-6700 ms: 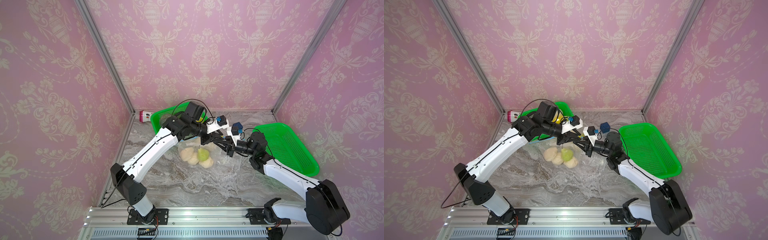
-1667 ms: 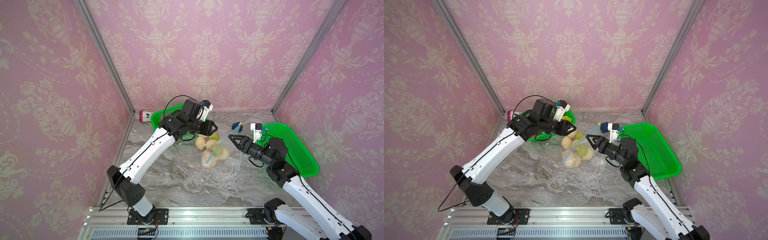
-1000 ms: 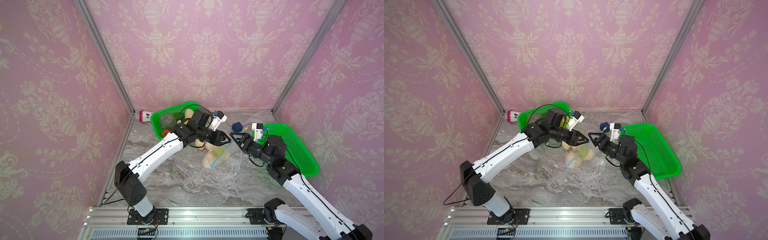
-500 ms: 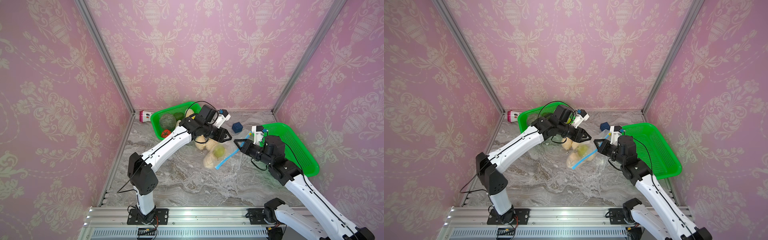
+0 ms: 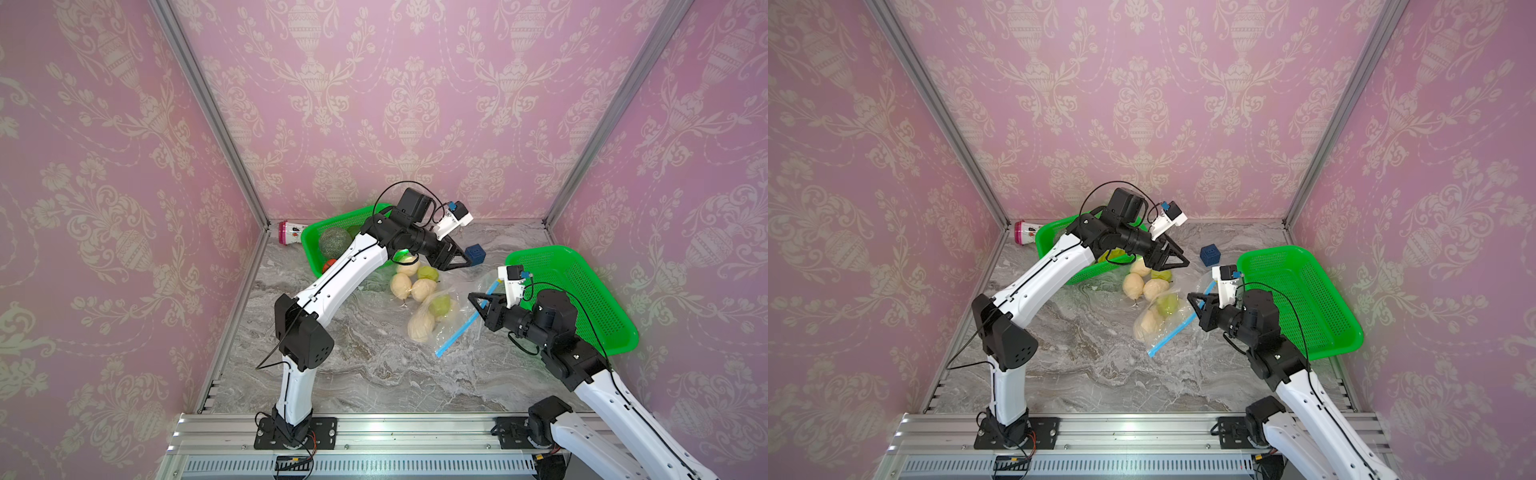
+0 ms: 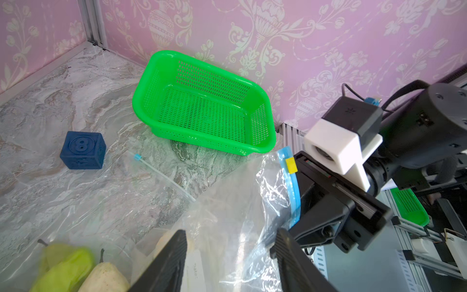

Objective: Open the zip-top bag and take out the pear
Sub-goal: Adjust the zipper food storage bag at the center of the board.

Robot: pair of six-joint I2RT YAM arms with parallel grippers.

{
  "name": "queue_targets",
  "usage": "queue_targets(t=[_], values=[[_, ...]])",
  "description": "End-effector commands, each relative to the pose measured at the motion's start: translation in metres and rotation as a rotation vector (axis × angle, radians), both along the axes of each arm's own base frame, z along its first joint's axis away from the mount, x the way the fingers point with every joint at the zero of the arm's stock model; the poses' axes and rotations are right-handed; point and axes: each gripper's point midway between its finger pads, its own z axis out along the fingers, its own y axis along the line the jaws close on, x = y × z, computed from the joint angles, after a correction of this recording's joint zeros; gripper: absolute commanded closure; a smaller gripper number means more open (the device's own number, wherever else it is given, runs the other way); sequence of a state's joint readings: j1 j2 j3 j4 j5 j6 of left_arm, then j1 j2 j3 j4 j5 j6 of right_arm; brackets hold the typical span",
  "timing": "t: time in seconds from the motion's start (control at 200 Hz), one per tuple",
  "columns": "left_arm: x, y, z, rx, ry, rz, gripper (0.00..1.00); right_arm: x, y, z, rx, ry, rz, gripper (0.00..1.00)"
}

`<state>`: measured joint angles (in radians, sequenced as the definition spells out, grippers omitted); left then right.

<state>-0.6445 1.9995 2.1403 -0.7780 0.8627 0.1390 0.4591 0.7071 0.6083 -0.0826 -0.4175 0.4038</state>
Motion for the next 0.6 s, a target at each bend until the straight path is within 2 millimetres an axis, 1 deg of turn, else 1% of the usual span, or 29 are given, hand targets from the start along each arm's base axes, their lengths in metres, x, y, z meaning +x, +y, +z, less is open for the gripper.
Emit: queue_targets(t=[0.0, 0.025, 0.13, 0.285, 0.38, 0.595], values=[[-0.021, 0.007, 0.009, -0.096, -0.122, -0.227, 0.37, -0.005, 0.009, 0.015, -0.034, -0.161, 0.095, 0.85], [-0.023, 0.007, 0.007, -0.098, -0.149, -0.248, 0.34, -0.005, 0.011, 0.013, -0.043, -0.157, 0.107, 0.85], [-0.019, 0.002, 0.004, -0.118, -0.21, -0.278, 0.3, -0.003, 0.017, 0.009, -0.07, -0.138, 0.148, 0.85], [-0.022, -0.007, 0.007, -0.173, -0.203, -0.346, 0.3, -0.002, 0.021, 0.007, -0.077, -0.136, 0.169, 0.85], [-0.023, -0.014, 0.002, -0.19, -0.213, -0.381, 0.3, -0.002, 0.022, 0.006, -0.079, -0.133, 0.176, 0.85], [-0.032, -0.018, -0.003, -0.284, -0.211, -0.499, 0.3, -0.004, 0.023, 0.003, -0.083, -0.134, 0.189, 0.85]])
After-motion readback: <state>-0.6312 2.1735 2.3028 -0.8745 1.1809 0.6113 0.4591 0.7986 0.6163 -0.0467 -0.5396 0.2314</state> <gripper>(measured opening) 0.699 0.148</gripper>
